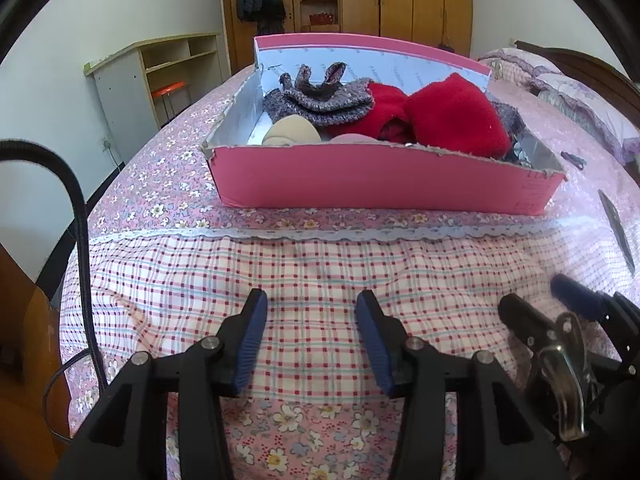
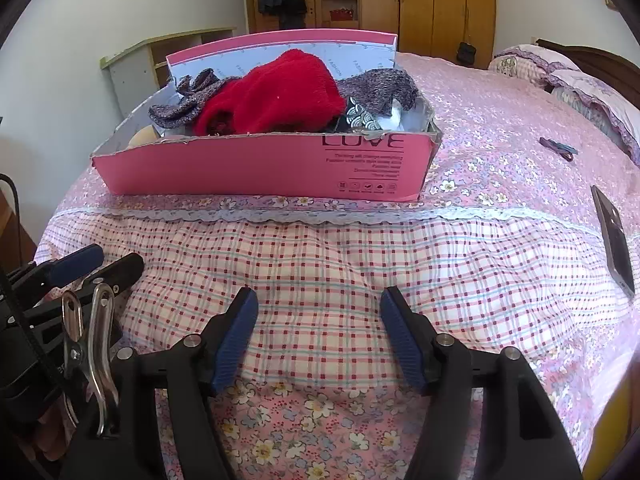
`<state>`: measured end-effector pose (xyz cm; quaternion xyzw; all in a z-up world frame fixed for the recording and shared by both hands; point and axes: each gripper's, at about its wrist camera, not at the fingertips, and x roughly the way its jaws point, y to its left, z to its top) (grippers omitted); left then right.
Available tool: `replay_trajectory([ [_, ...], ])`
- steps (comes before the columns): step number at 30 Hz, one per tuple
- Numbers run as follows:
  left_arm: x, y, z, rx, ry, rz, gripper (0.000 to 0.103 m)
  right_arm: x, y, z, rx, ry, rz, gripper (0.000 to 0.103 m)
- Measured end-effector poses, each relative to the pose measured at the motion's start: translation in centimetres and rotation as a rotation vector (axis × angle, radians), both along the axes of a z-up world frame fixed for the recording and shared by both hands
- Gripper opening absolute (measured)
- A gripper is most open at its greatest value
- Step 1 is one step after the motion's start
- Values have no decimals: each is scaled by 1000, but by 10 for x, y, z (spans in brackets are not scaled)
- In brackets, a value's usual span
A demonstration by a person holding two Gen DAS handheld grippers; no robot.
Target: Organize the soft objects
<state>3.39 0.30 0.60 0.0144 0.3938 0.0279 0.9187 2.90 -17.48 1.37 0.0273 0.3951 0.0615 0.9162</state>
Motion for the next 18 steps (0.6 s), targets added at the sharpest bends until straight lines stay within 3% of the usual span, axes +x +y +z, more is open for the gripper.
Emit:
replay_trajectory([
  [18, -6, 6, -1, -40, -7, -3, 51, 4, 3, -2, -14, 0, 1, 68],
])
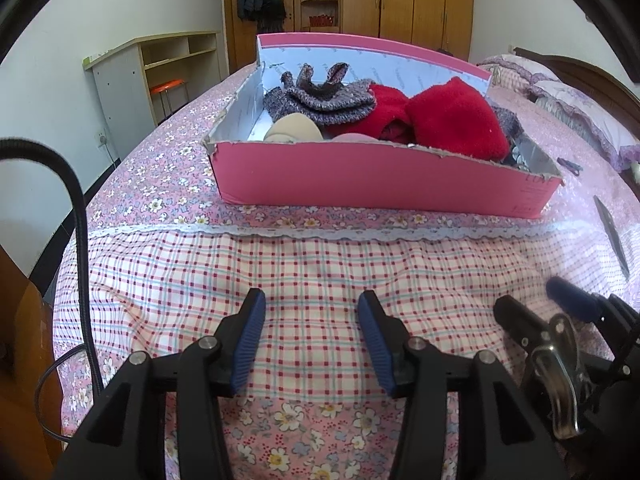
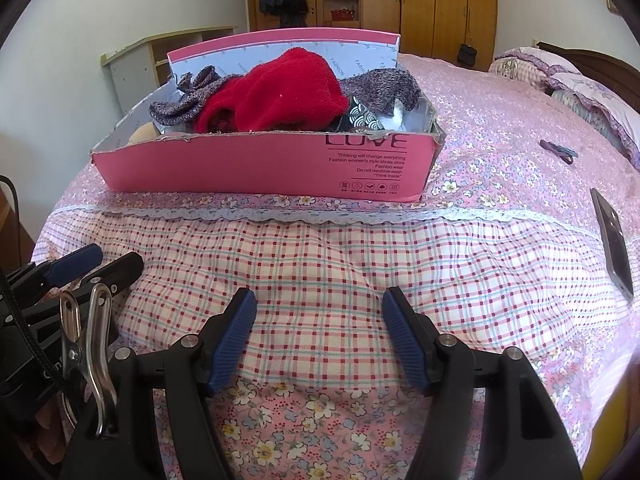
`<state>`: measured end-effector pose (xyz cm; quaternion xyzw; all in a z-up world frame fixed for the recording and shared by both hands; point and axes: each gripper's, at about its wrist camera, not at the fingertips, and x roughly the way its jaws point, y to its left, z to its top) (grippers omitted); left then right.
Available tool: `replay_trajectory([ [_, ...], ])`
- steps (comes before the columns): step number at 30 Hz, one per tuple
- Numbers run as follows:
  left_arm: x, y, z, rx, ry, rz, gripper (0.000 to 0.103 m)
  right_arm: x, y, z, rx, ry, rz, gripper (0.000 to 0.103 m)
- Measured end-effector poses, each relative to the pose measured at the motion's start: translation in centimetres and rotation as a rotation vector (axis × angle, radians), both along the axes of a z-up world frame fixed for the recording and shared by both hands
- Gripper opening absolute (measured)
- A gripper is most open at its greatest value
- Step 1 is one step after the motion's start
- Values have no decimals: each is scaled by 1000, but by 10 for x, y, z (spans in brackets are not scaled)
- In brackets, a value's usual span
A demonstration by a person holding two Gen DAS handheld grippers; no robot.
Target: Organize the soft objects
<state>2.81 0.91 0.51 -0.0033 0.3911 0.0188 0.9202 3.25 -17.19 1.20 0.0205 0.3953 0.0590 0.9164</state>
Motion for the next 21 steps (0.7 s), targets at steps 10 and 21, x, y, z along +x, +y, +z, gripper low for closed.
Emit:
replay_trajectory([
  [10, -2, 0, 0, 2, -2, 1, 51, -1, 2, 0, -12, -1, -3, 68],
  [21, -3, 1, 0, -10, -6, 0, 52, -1, 2, 0, -12, -2, -3, 68],
])
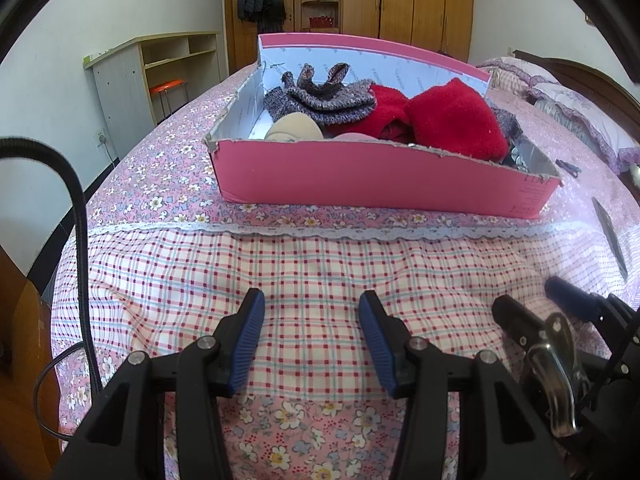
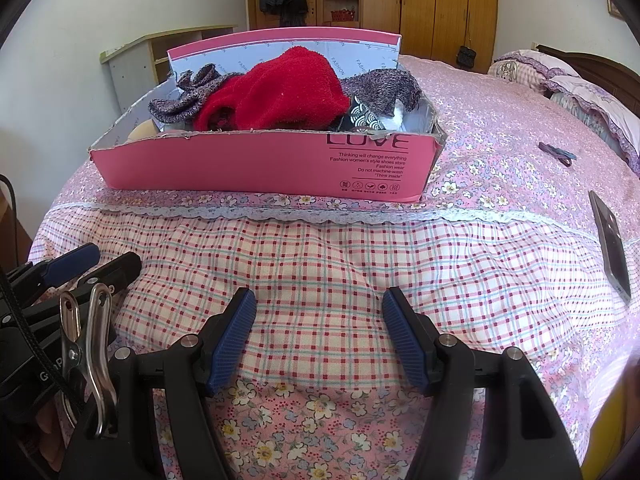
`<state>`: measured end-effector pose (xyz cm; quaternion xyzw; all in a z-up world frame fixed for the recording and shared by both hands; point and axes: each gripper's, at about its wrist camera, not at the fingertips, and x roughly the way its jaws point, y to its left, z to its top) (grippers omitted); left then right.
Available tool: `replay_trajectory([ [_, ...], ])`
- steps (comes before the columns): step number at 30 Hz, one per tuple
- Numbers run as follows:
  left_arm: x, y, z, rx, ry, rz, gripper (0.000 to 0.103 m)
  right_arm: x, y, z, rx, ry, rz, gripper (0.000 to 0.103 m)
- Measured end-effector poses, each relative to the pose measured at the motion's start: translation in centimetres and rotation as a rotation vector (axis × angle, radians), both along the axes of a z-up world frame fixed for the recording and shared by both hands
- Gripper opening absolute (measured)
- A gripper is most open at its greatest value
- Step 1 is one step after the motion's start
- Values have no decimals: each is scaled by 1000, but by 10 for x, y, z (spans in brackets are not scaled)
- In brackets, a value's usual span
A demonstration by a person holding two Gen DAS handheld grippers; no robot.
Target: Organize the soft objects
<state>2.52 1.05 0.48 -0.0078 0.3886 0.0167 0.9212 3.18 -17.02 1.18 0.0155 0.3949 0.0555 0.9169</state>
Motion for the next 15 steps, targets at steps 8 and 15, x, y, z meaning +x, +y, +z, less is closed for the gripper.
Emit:
replay_trajectory([
  [8, 0, 0, 0, -3, 0, 0, 52, 0, 0, 0, 0, 0, 0, 68],
  [15, 0, 1, 1, -18, -3, -3, 56, 0, 0, 0, -1, 0, 0, 68],
])
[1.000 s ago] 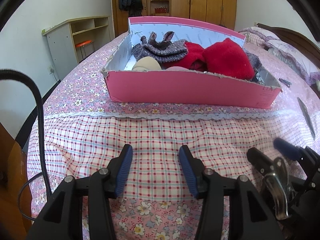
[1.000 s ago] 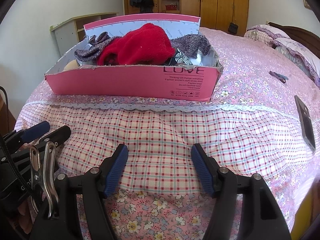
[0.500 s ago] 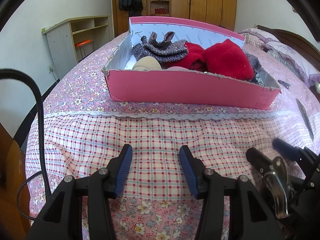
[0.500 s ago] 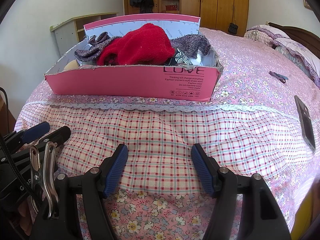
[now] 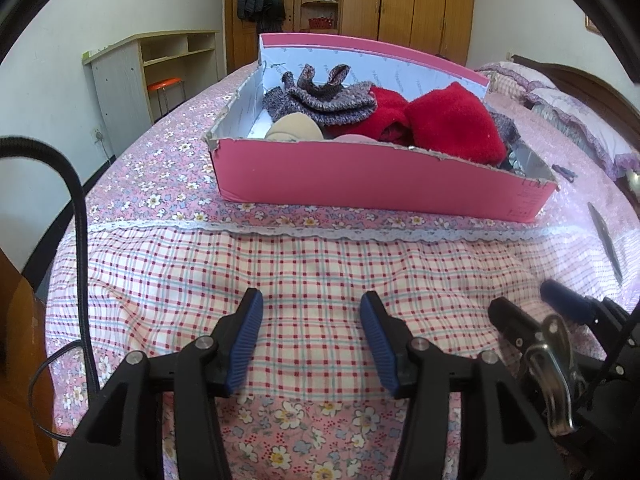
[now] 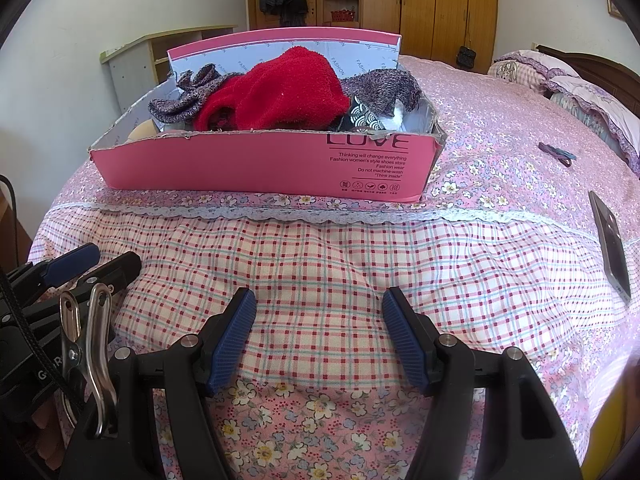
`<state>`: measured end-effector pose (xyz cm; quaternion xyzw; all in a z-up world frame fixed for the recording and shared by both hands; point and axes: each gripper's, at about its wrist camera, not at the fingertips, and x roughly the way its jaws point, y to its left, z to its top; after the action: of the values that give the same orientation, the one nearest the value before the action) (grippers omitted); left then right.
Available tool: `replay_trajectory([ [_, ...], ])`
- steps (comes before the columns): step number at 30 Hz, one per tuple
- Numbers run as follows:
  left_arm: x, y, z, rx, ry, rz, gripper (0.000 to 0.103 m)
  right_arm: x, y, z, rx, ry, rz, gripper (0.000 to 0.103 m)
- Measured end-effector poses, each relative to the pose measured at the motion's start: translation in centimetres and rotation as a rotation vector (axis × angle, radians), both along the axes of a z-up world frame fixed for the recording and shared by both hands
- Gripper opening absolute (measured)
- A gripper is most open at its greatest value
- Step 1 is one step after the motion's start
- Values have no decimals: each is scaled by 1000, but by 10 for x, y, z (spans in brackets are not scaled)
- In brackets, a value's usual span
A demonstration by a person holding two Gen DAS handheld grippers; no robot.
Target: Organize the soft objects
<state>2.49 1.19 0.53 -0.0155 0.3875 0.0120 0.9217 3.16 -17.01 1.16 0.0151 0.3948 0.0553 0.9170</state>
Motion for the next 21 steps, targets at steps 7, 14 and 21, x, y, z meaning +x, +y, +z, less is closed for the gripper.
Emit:
replay_trajectory([
  [7, -1, -3, 1, 1, 0, -9, 57, 0, 0, 0, 0, 0, 0, 68],
  [14, 0, -3, 1, 3, 0, -9, 57, 0, 0, 0, -1, 0, 0, 68],
  [21, 0, -4, 0, 6, 0, -9, 57, 0, 0, 0, -1, -1, 0, 68],
])
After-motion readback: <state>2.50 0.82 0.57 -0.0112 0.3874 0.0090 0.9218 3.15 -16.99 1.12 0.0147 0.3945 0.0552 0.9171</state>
